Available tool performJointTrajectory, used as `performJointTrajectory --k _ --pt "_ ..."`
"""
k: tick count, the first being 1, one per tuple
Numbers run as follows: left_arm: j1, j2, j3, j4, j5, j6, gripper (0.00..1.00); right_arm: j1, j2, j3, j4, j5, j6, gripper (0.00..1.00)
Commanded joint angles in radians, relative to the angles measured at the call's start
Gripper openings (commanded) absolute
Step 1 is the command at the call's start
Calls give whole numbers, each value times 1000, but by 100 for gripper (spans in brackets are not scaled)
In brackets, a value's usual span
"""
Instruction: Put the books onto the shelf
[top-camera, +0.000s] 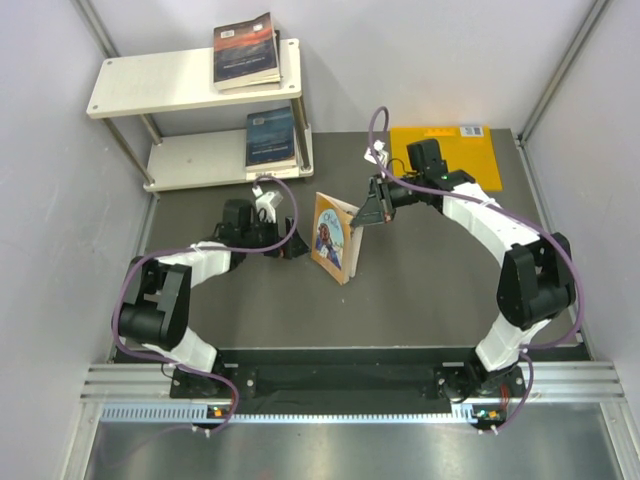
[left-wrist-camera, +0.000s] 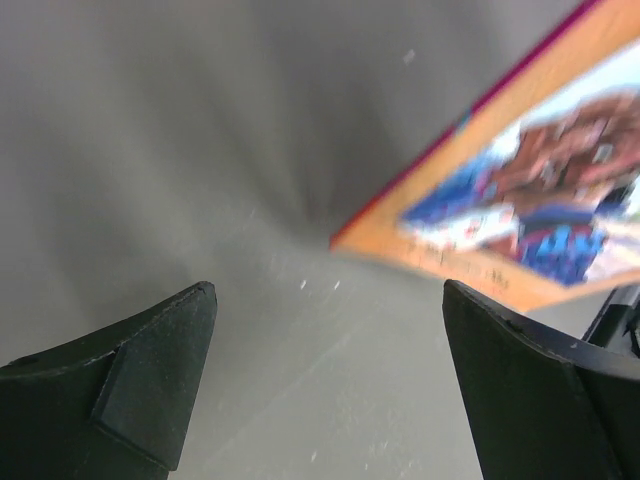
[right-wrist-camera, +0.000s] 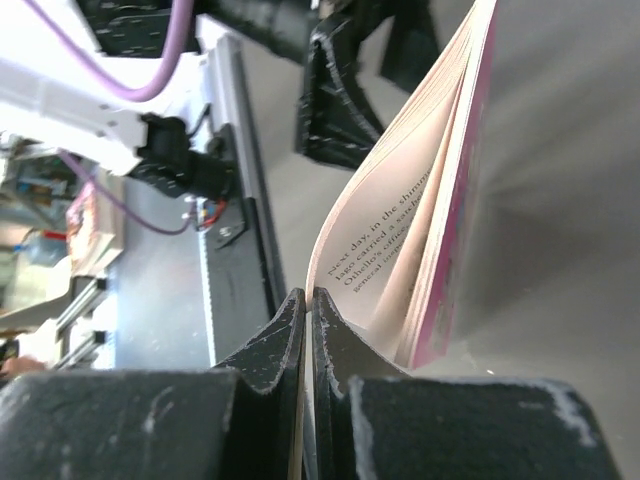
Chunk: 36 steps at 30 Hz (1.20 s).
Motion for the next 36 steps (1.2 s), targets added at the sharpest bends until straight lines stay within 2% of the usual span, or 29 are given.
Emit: performJointTrajectory --k 1,4,5,8,14,18,19,25,26,28,29,36 --pt "7 -2 -11 242 114 -6 99 -8 -50 68 15 -147 -25 0" --pt "8 -5 -51 357 191 -63 99 -8 -48 86 -20 -185 -41 0" --pt "8 -10 -61 447 211 -109 99 -8 -51 86 -22 -195 -42 0" --pt "8 -16 -83 540 286 -167 99 -11 -55 91 -22 -218 -41 0" --pt "10 -65 -98 577 389 -236 97 -34 -53 115 -5 -277 -25 0" --pt "10 -111 -112 611 455 -290 77 -45 -33 147 4 -271 -7 0" --pt "10 -117 -103 574 466 -290 61 -51 -28 161 4 -271 -4 0" --pt "10 -157 -98 514 506 -272 41 -68 -7 196 36 -267 33 0" --pt "10 -157 -95 499 510 -267 33 -70 -5 196 44 -265 39 0" --pt "10 -151 -88 497 533 -272 25 -76 -7 196 76 -264 65 0" --pt "10 -145 -86 505 544 -284 16 -77 -7 195 88 -264 74 0" --pt "8 -169 -94 528 564 -309 7 -89 -2 178 222 -267 183 0"
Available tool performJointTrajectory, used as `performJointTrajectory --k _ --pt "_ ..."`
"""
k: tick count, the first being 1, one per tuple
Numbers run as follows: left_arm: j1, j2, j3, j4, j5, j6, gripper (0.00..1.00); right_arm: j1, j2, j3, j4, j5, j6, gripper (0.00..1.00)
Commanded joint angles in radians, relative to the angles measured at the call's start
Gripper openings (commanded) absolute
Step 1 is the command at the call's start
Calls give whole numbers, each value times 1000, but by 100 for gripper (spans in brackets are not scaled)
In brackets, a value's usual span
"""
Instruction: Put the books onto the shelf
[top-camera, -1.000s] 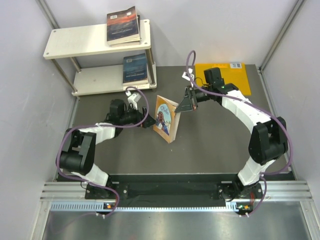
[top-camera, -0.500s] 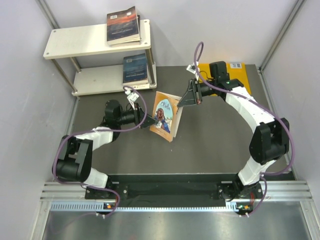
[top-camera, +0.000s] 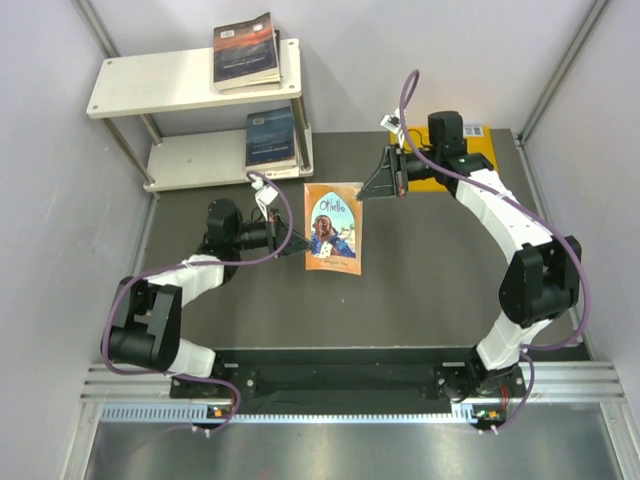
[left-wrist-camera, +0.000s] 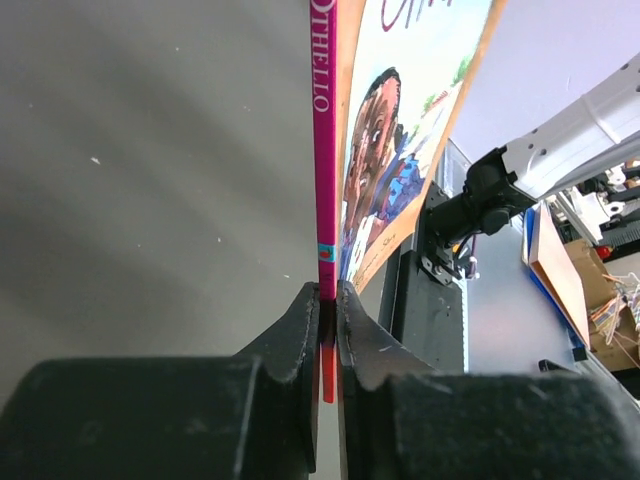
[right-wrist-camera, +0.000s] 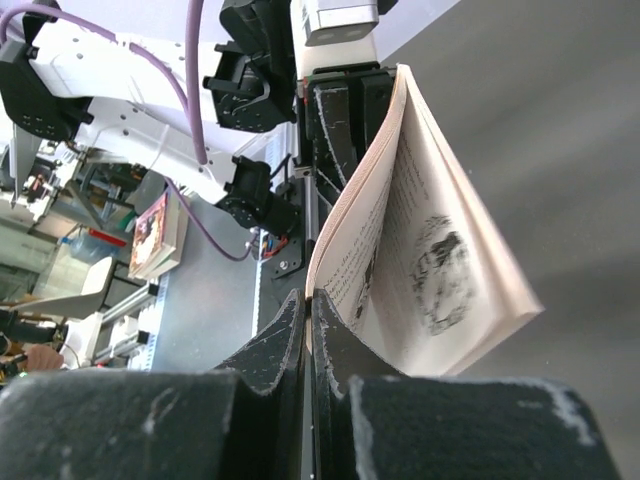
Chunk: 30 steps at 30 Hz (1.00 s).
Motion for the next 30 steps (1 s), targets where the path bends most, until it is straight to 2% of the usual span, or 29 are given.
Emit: performJointTrajectory --k 1,4,7,11,12,21,27,30 --pt "1 -44 13 38 48 -10 6 -12 -4 15 190 -26 96 0" --pt "-1 -39 27 38 51 -23 0 -15 0 -4 222 -6 124 3" --pt "1 -19 45 32 61 -34 0 -18 3 -28 227 26 130 9" --pt "1 10 64 5 54 -30 0 -27 -12 -71 229 86 127 27" --pt "2 13 67 2 46 -30 0 -30 -15 -79 227 97 124 34" --pt "65 32 111 -45 14 -30 0 -75 -53 -208 230 227 101 61" --pt "152 73 172 -136 18 -19 0 -79 -67 -277 244 247 87 70" --pt "208 123 200 -127 57 -56 0 -81 -72 -309 250 244 85 73"
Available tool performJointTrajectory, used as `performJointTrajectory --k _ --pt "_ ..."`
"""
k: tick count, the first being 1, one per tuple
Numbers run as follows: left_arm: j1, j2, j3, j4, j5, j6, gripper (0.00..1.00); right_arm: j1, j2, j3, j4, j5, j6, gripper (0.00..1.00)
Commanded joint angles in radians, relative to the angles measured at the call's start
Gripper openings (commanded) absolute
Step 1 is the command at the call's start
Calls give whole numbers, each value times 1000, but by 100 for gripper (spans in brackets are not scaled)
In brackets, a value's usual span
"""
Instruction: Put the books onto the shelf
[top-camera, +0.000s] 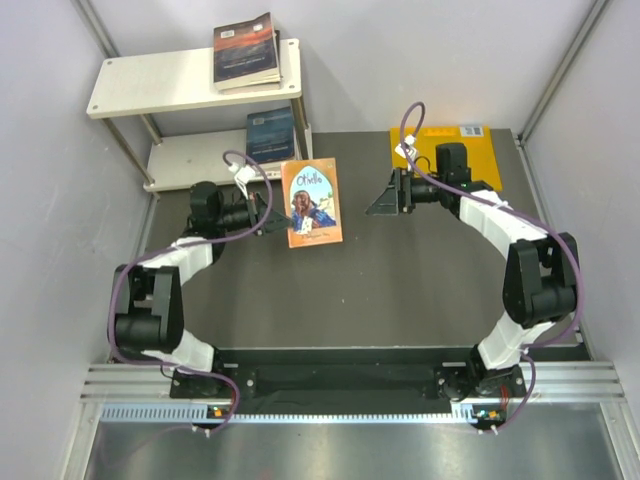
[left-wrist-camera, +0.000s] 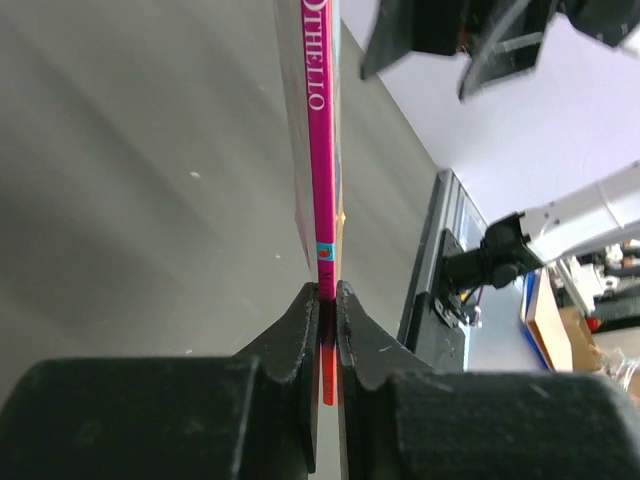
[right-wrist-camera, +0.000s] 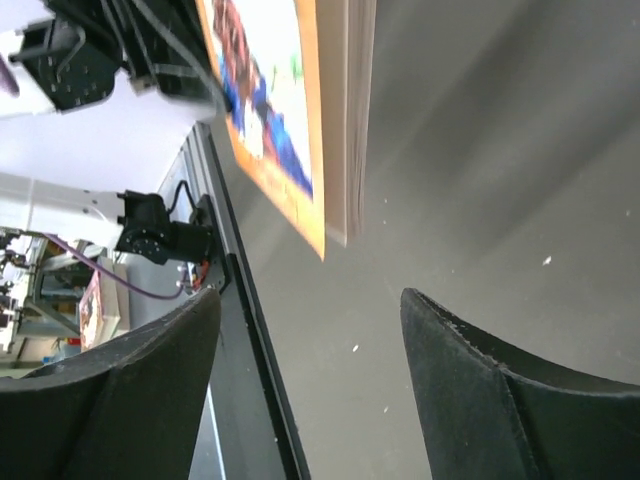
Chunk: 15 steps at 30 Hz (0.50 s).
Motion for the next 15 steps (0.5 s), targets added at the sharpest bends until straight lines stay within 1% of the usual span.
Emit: performJointTrajectory --k 1,2,4,5,7,9,11,12,13,15 --pt "65 78 69 15 59 -57 0 -5 -63 -39 48 2 -30 73" --pt "107 93 77 31 71 -66 0 -5 -66 -48 52 1 -34 74" --pt "132 133 97 67 105 -130 0 -6 -68 -68 55 -4 -40 75" --pt "155 144 99 154 117 -167 0 -6 -68 -74 58 -5 -40 76" --pt "178 179 103 230 143 -265 0 -6 -68 -88 60 -8 -41 79" --pt "213 201 115 316 160 -316 0 -6 -71 -97 68 -13 -41 82" --pt "244 237 122 392 177 -413 0 -6 -78 -114 81 -11 -41 84" --pt "253 253 137 473 183 -449 0 -6 -77 -119 90 -11 -38 87" --pt "258 295 146 529 197 -547 0 -6 -78 -132 95 -13 -37 87" --pt "276 345 189 684 200 -676 0 -6 -75 -146 121 -17 -31 88"
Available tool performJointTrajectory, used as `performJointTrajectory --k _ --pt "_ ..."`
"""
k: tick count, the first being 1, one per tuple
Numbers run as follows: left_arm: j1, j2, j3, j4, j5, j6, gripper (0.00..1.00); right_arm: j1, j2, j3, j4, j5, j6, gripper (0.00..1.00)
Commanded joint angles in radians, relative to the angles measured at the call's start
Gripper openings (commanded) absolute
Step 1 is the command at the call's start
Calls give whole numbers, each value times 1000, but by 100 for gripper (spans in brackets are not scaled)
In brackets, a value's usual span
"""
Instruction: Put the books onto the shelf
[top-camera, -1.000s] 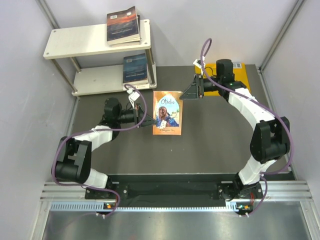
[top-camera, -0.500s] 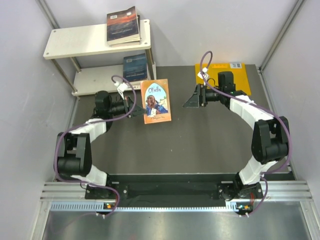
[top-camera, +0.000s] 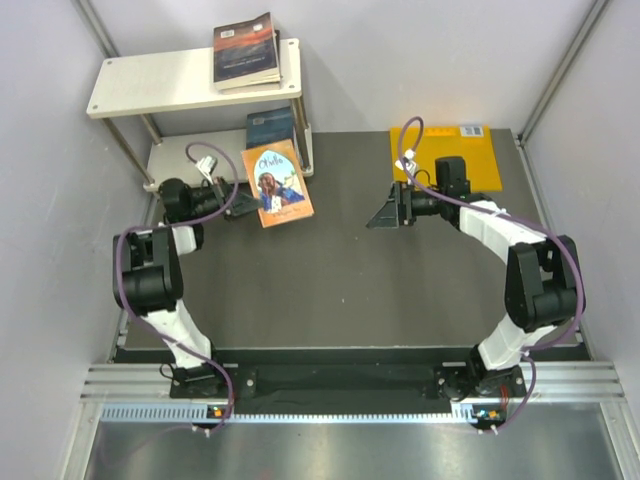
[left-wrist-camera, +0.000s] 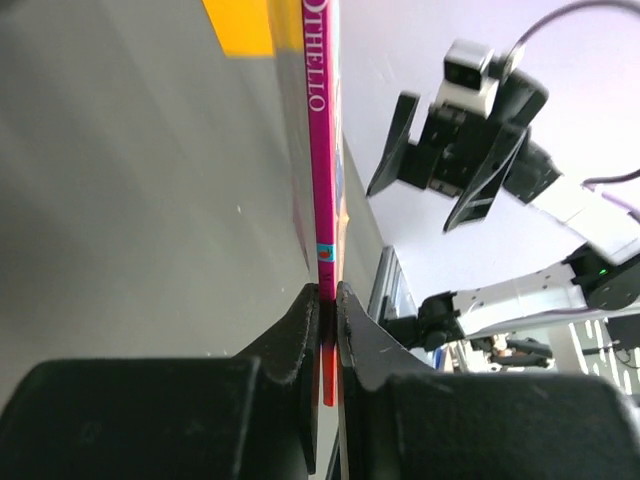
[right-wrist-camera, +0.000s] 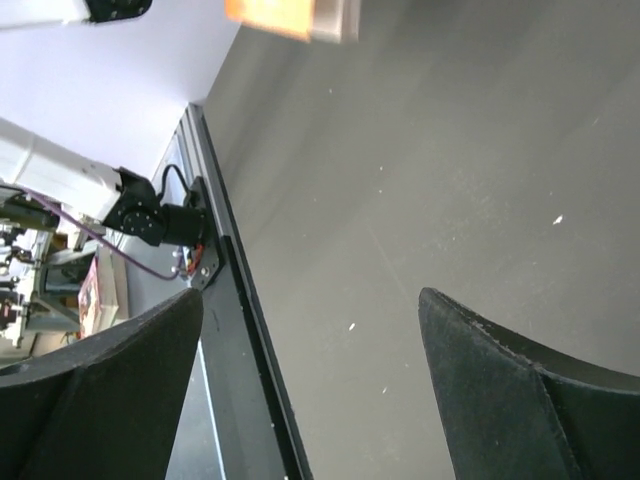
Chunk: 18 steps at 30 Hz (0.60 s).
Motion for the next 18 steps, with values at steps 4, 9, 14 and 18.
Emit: performJointTrajectory --k 4,9,14,18 --pt "50 321 275 897 69 -827 0 -6 -54 -78 124 -33 8 90" --pt "50 453 538 898 133 -934 0 -8 -75 -126 117 -33 -14 96" --pt "64 530 700 893 64 -976 0 -6 -87 -153 126 -30 -18 100" --pt "61 610 849 788 96 -961 0 -6 -83 -170 127 -35 -11 100"
